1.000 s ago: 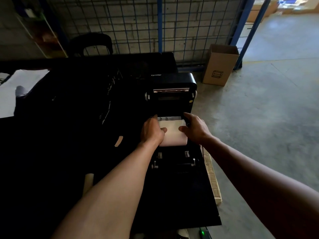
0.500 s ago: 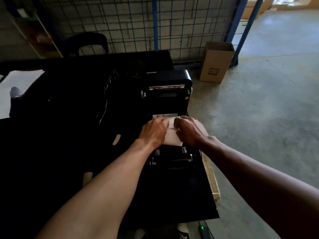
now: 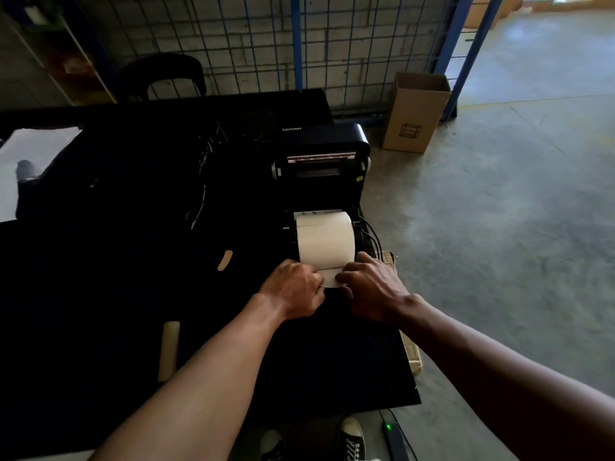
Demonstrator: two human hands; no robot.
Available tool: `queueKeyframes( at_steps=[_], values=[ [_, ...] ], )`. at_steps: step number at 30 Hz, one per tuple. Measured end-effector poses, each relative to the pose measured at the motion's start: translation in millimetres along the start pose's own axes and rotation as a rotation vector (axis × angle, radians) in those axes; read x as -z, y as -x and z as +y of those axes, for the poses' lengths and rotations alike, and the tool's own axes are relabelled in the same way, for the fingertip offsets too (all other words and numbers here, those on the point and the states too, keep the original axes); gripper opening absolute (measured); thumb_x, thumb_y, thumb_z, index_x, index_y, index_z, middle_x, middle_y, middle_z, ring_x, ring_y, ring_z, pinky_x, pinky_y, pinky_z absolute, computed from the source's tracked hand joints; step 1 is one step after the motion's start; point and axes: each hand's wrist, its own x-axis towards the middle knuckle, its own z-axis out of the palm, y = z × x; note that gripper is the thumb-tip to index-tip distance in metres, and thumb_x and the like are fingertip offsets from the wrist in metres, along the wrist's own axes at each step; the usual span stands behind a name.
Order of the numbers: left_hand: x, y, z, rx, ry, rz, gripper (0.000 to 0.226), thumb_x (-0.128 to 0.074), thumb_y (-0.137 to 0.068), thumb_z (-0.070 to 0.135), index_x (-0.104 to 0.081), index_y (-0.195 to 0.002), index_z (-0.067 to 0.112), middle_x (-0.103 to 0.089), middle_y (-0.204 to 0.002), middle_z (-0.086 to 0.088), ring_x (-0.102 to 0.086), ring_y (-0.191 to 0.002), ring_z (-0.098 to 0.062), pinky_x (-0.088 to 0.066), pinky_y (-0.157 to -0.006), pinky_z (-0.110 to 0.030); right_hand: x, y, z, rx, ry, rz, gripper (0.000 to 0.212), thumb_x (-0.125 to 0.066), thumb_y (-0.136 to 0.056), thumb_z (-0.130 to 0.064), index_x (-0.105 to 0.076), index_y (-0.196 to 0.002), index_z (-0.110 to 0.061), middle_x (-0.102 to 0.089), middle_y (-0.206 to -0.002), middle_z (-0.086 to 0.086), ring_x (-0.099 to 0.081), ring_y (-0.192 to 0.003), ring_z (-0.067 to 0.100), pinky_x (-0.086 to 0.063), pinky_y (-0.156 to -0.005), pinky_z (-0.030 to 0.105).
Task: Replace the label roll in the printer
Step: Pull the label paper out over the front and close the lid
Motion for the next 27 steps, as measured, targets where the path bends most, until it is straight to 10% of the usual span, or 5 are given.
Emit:
queueKeyframes(
  at_steps=[9,17,27],
  values=[
    [-3,6,-1,0.118,-0.035,-0.09,0.053,-0.04,-0.094,0.044,-0.05,-0.139,0.017,-0.047,-0.141,-0.005,-0.037,-0.134,-0.022,-0.035,-0.104,-0.042,1,0,-11,-0.093,0.078,-0.074,0.033,-0.049,-0.096,-0.031,-0.061,-0.121,-0.012,-0.047,-0.14,0.006,-0.043,-0.114,0.03,-0.037,-0.085,0.04],
    [-4,8,-7,0.112,-0.04,-0.122,0.051,-0.038,-0.094,0.043,-0.059,-0.131,0.016,-0.058,-0.134,-0.006,-0.045,-0.13,-0.021,-0.03,-0.11,-0.042,-1,1,-15,-0.099,0.102,-0.059,0.028,-0.053,-0.093,-0.034,-0.068,-0.107,-0.015,-0.068,-0.11,0.004,-0.046,-0.113,0.032,-0.037,-0.088,0.043],
    [-3,9,-3,0.056,0.042,-0.031,0.046,-0.038,-0.087,0.04,-0.073,-0.096,0.011,-0.069,-0.107,-0.003,-0.058,-0.108,-0.02,-0.04,-0.101,-0.037,-10,15,-18,-0.096,0.041,-0.016,0.034,-0.058,-0.089,-0.028,-0.062,-0.119,-0.014,-0.067,-0.121,0.002,-0.048,-0.121,0.034,-0.037,-0.089,0.046]
  ],
)
